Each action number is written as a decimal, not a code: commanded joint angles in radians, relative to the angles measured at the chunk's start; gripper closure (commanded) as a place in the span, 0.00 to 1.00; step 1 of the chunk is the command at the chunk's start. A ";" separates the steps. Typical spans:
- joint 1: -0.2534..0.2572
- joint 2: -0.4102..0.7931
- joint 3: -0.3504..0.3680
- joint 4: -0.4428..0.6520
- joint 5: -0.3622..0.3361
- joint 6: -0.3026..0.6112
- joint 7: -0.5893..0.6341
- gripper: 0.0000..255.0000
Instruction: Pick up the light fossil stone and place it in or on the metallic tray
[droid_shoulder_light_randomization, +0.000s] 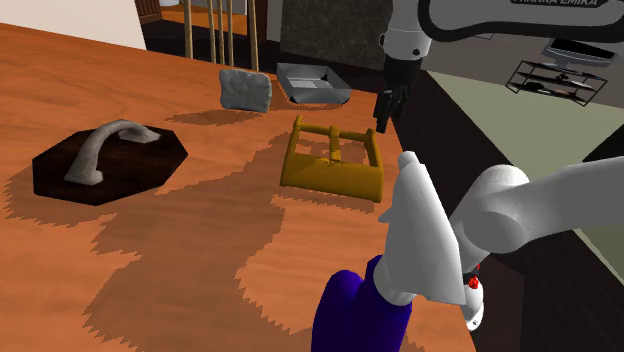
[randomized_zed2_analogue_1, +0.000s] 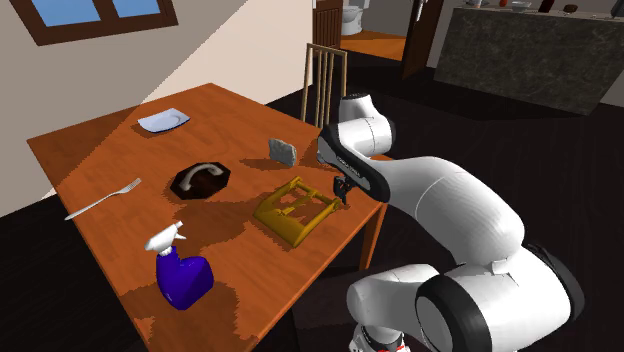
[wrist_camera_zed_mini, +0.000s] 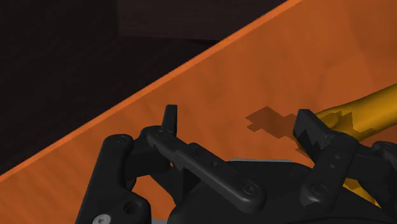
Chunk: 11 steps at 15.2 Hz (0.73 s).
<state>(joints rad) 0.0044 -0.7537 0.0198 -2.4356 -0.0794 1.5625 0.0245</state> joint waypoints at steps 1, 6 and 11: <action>0.000 0.000 0.000 0.000 0.000 0.000 0.000 0.00; 0.039 0.189 -0.007 0.148 0.005 0.061 -0.089 0.00; 0.076 0.367 -0.005 0.317 0.018 0.088 -0.177 0.00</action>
<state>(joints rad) 0.0717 -0.4170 0.0120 -2.1444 -0.0656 1.6425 -0.1365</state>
